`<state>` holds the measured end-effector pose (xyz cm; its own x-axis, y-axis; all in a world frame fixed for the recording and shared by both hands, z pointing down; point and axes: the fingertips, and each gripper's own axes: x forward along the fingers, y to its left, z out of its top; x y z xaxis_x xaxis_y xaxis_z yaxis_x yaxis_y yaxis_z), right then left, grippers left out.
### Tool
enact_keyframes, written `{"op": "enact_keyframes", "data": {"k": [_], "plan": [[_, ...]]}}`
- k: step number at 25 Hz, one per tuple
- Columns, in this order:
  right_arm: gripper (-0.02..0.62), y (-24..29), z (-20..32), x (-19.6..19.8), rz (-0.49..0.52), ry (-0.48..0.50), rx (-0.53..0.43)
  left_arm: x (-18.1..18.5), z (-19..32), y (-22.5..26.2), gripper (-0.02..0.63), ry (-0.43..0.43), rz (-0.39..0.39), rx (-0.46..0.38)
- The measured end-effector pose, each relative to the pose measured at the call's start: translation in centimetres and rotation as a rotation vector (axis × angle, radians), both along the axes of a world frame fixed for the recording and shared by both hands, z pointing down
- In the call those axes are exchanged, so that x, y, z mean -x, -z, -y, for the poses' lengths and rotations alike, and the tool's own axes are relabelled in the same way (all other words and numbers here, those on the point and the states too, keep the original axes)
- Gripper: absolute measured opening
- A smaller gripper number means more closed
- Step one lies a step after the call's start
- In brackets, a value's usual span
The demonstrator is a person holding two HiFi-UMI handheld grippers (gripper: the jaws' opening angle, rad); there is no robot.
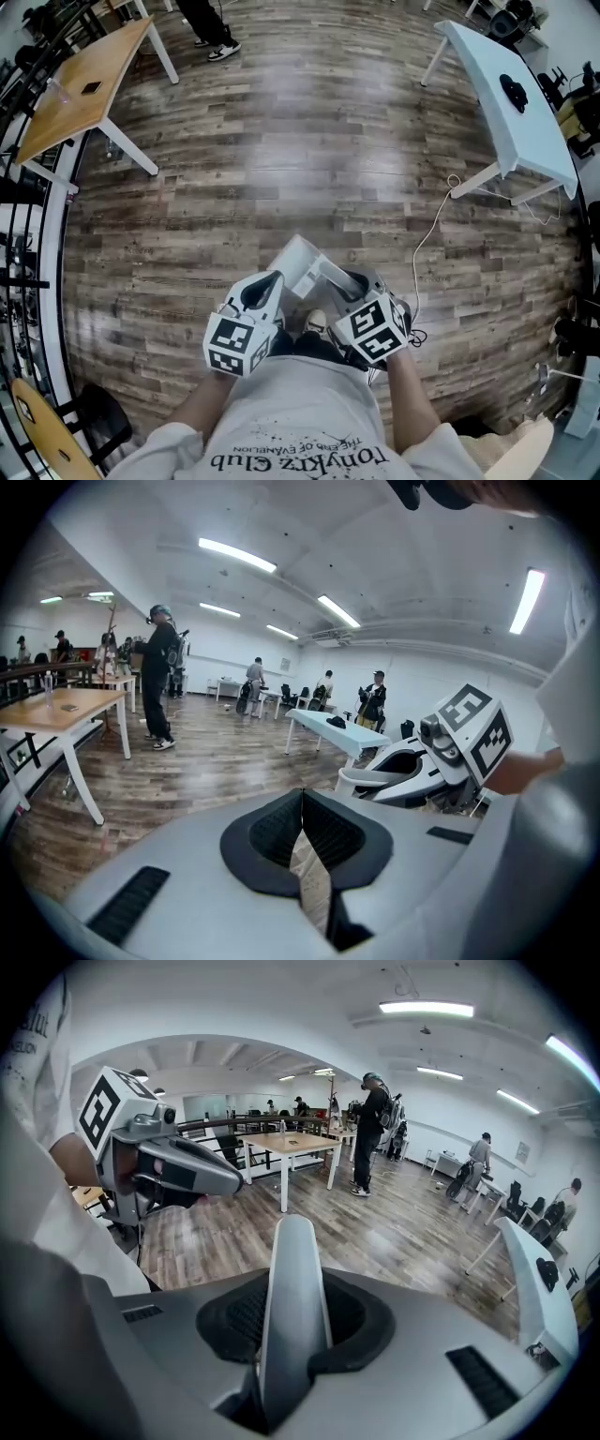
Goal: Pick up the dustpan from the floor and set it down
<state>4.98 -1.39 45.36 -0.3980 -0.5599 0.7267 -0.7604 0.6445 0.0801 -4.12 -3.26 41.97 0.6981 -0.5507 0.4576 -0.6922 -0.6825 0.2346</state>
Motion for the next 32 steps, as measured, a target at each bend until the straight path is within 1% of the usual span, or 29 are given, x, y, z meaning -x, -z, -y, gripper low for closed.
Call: {"op": "enact_keyframes", "data": {"k": [7,11,14,16,20,23,27,32], "plan": [[0.109,0.6,-1.7,0.2,-0.019,0.015,0.007,-0.1,-1.7,0.4,0.023,0.001,-0.006,-0.014],[0.109,1.0,-2.4,0.4,-0.028,0.021,0.01,0.1,-1.8,1.1,0.023,0.001,-0.007,-0.029],[0.11,0.9,-2.5,0.2,-0.028,0.024,0.016,0.0,-1.7,1.3,0.023,0.007,0.006,-0.03],[0.11,0.9,-2.6,0.1,-0.025,0.024,0.017,-0.2,-1.9,1.3,0.023,-0.004,0.018,-0.032],[0.11,0.9,-2.7,0.2,-0.017,0.024,0.011,-0.5,-2.3,1.5,0.023,-0.018,-0.009,-0.034],[0.11,0.8,-2.6,0.3,-0.013,0.028,0.013,-0.5,-2.5,1.5,0.023,-0.015,-0.007,-0.034],[0.109,0.6,-2.9,-0.5,-0.006,0.026,0.011,-1.3,-2.8,1.2,0.023,-0.019,-0.008,-0.024],[0.109,0.6,-2.7,0.0,-0.006,0.031,0.003,-0.9,-2.6,1.1,0.023,-0.018,-0.006,-0.028]]}}
